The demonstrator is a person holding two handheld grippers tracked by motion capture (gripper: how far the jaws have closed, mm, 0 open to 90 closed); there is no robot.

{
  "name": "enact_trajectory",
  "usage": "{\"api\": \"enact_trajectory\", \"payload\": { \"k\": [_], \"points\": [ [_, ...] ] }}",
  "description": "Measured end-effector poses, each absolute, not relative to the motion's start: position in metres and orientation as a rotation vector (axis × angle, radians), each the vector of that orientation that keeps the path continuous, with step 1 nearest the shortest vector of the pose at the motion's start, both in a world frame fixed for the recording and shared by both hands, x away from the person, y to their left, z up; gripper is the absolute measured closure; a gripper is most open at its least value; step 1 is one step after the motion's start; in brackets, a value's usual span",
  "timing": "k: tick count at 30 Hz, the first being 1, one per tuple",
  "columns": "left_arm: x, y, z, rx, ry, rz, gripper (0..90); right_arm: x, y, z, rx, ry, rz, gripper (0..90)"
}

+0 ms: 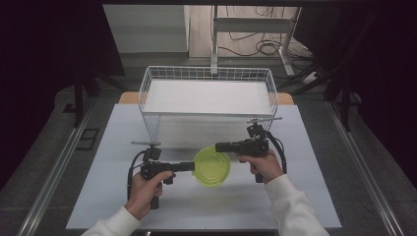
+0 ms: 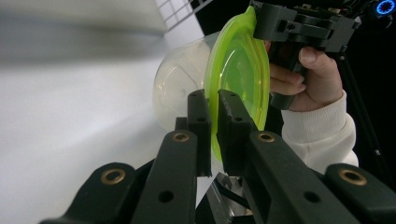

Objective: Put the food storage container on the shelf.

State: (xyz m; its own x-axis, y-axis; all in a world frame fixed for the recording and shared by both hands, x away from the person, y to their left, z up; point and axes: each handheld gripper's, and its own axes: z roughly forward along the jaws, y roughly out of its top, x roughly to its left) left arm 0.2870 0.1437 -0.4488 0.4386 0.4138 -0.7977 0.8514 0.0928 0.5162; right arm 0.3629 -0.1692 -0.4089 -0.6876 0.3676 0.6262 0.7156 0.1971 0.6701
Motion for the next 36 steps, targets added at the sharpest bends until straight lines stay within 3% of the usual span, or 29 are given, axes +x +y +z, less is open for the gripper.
{"api": "enact_trajectory", "payload": {
  "k": [21, 36],
  "points": [
    [0.355, 0.159, -0.355, 1.508, 1.06, -0.47, 85.8, 0.408, -0.168, -0.325, -1.027, -2.089, -1.691, 82.8],
    [0.426, 0.168, -0.329, 1.541, 1.036, -0.515, 85.9, 0.457, -0.163, -0.303, -1.12, -2.029, -1.733, 82.6]
  ]
}}
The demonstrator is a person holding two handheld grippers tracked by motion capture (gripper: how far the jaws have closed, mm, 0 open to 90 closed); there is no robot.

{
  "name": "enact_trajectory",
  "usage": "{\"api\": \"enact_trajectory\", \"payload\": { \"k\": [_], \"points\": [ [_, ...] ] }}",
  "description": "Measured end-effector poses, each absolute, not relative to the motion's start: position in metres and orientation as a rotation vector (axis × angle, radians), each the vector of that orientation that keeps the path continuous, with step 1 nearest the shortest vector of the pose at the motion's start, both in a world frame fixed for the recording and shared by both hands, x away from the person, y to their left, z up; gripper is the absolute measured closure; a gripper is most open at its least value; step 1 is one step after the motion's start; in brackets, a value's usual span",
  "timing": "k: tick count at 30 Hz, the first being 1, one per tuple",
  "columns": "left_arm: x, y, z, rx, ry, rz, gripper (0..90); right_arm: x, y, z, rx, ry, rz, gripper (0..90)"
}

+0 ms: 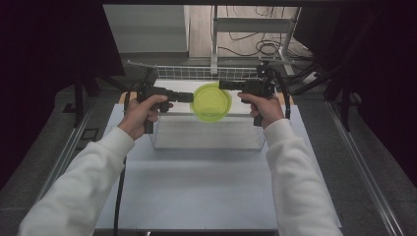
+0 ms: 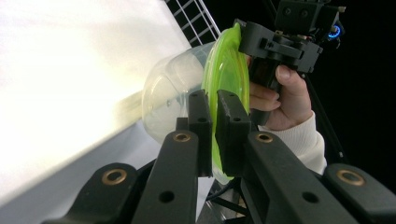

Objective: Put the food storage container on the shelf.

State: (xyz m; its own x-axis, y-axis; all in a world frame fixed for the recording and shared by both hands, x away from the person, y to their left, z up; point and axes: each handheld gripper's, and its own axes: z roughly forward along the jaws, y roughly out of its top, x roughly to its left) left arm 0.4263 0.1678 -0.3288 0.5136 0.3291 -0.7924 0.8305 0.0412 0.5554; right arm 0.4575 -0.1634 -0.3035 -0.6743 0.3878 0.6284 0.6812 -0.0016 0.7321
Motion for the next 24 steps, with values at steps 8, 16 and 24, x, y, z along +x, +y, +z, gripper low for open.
{"api": "enact_trajectory", "payload": {
  "k": [8, 16, 24],
  "points": [
    [0.459, 0.168, -0.33, 1.534, 1.075, -0.523, 85.9, 0.481, -0.163, -0.308, -1.208, -1.996, -1.723, 82.4],
    [0.478, 0.166, -0.332, 1.51, 1.137, -0.531, 84.7, 0.499, -0.161, -0.316, -1.299, -1.991, -1.689, 81.5],
    [0.492, 0.163, -0.337, 1.483, 1.186, -0.57, 84.0, 0.509, -0.162, -0.325, -1.403, -1.944, -1.626, 79.9]
  ]
}}
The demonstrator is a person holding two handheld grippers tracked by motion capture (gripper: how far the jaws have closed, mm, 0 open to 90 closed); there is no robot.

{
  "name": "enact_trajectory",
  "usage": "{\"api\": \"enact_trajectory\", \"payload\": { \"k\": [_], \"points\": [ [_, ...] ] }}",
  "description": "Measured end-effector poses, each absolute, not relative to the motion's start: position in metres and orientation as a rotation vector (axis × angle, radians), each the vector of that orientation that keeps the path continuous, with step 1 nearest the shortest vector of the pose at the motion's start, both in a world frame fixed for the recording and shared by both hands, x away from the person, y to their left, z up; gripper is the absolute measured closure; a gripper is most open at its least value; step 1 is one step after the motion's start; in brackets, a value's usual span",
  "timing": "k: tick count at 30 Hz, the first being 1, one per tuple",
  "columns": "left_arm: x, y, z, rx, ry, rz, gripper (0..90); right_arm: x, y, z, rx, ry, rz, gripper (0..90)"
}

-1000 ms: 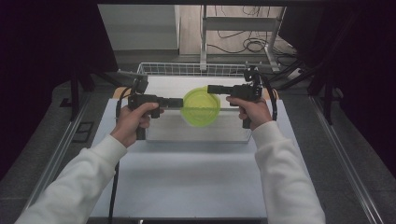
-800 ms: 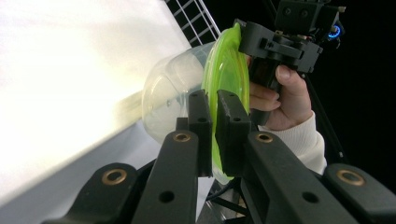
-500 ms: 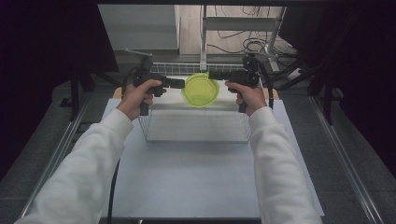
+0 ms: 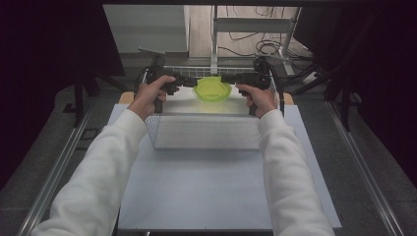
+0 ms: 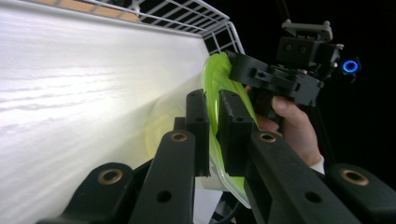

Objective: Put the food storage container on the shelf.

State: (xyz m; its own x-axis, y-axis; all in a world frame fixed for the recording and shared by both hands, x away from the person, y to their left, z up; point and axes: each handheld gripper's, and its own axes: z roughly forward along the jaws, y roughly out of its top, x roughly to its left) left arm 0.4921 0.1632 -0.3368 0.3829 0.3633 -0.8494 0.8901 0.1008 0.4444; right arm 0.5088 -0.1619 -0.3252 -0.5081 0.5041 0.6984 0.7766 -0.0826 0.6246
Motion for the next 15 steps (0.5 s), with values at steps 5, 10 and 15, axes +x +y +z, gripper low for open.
{"api": "enact_trajectory", "payload": {
  "k": [5, 10, 15],
  "points": [
    [0.494, 0.163, -0.339, 1.46, 1.185, -0.579, 83.9, 0.509, -0.162, -0.326, -1.419, -1.924, -1.623, 79.9],
    [0.493, 0.162, -0.338, 1.459, 1.179, -0.53, 67.1, 0.508, -0.161, -0.324, -1.429, -1.958, -1.638, 73.1],
    [0.487, 0.17, -0.328, 1.436, 1.129, -0.42, 41.0, 0.5, -0.158, -0.314, -1.446, -2.088, -1.709, 47.8]
  ]
}}
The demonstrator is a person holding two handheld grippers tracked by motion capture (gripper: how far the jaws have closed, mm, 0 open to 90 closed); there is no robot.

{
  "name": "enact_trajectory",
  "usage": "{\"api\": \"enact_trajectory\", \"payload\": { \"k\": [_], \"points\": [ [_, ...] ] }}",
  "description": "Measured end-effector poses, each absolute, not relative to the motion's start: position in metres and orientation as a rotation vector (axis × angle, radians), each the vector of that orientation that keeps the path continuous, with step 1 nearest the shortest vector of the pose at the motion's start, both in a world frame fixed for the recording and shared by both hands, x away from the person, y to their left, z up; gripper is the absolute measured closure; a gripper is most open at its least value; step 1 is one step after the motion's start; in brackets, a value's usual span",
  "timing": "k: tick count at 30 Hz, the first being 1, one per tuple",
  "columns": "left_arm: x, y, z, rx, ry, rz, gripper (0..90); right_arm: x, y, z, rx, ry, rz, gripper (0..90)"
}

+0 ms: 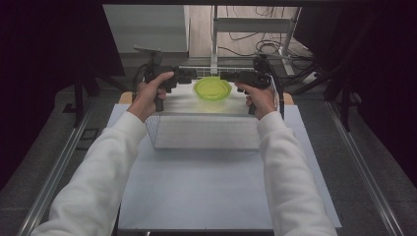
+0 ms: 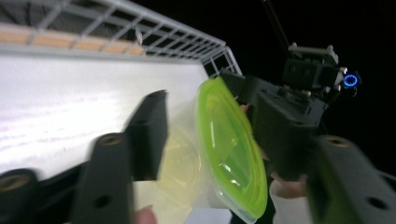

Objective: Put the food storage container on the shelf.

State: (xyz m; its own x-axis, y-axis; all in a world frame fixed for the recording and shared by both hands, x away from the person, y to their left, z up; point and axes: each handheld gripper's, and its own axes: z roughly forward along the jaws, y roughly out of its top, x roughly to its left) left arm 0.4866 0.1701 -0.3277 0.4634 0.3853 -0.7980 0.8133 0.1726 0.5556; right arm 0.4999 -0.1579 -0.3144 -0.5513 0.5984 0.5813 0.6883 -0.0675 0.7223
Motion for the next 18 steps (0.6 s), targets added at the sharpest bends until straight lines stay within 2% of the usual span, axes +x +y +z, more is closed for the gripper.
{"api": "enact_trajectory", "payload": {
  "k": [1, 2, 6, 7, 9, 13, 18],
  "points": [
    [0.487, 0.17, -0.328, 1.436, 1.129, -0.42, 38.6, 0.5, -0.158, -0.314, -1.446, -2.088, -1.709, 47.8],
    [0.482, 0.173, -0.324, 1.446, 1.104, -0.38, 36.7, 0.497, -0.157, -0.309, -1.459, -2.133, -1.721, 42.5],
    [0.468, 0.18, -0.316, 1.499, 1.066, -0.293, 30.8, 0.488, -0.159, -0.298, -1.444, -2.196, -1.762, 36.6],
    [0.468, 0.18, -0.316, 1.499, 1.066, -0.293, 30.3, 0.488, -0.159, -0.298, -1.444, -2.196, -1.762, 36.6],
    [0.454, 0.186, -0.31, 1.554, 1.081, -0.202, 29.9, 0.479, -0.164, -0.293, -1.45, -2.276, -1.756, 34.6],
    [0.44, 0.191, -0.31, 1.569, 1.085, -0.182, 29.0, 0.47, -0.171, -0.286, -1.437, -2.321, -1.747, 33.2],
    [0.405, 0.192, -0.308, 1.622, 1.051, -0.098, 28.8, 0.443, -0.185, -0.278, -1.348, -2.407, -1.756, 32.0]
  ]
}}
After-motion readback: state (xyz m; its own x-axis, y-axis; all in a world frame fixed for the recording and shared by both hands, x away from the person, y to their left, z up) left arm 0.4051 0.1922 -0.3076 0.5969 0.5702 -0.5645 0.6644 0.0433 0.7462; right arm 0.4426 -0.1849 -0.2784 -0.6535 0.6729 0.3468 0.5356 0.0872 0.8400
